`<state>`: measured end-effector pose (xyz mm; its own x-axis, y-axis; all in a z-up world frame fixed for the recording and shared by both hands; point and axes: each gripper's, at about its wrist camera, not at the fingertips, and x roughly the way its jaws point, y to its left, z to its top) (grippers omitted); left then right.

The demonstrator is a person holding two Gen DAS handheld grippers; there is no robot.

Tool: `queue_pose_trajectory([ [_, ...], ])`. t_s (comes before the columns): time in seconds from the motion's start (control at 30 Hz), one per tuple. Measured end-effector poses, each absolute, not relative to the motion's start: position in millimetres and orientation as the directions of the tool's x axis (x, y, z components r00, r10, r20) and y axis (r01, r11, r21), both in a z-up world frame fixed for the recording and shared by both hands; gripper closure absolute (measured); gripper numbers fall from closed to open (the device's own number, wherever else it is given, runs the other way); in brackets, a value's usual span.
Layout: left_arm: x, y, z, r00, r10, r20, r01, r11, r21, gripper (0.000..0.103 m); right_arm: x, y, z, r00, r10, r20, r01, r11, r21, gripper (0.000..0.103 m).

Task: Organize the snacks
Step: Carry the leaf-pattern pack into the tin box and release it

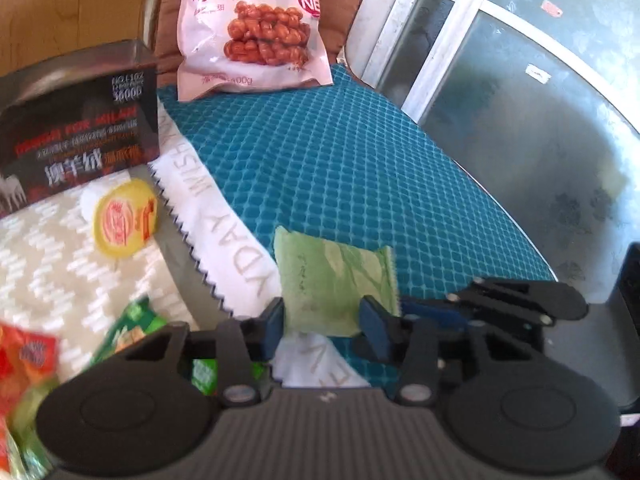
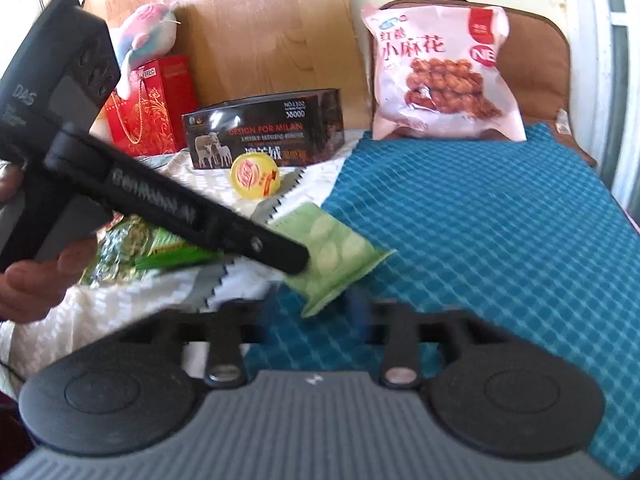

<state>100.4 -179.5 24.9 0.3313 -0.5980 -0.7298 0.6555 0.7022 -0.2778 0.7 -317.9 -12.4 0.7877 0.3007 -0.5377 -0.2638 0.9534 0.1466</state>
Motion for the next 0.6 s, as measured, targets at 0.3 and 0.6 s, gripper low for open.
queue_pose_trajectory([
  [0.3,162,-143,101,0.555,-0.575,-0.601,0.586,0.783,-0.209,0.061,87,-299,44,0.856,0.385,-0.345,-0.381,0.921,0.083,0.072],
  [0.6,256,-132,93,0.675,-0.405,-0.617,0.416,0.899,-0.135,0.05,201,-256,43,0.864,0.34,-0.372,-0.362,0.932,0.011,0.057],
])
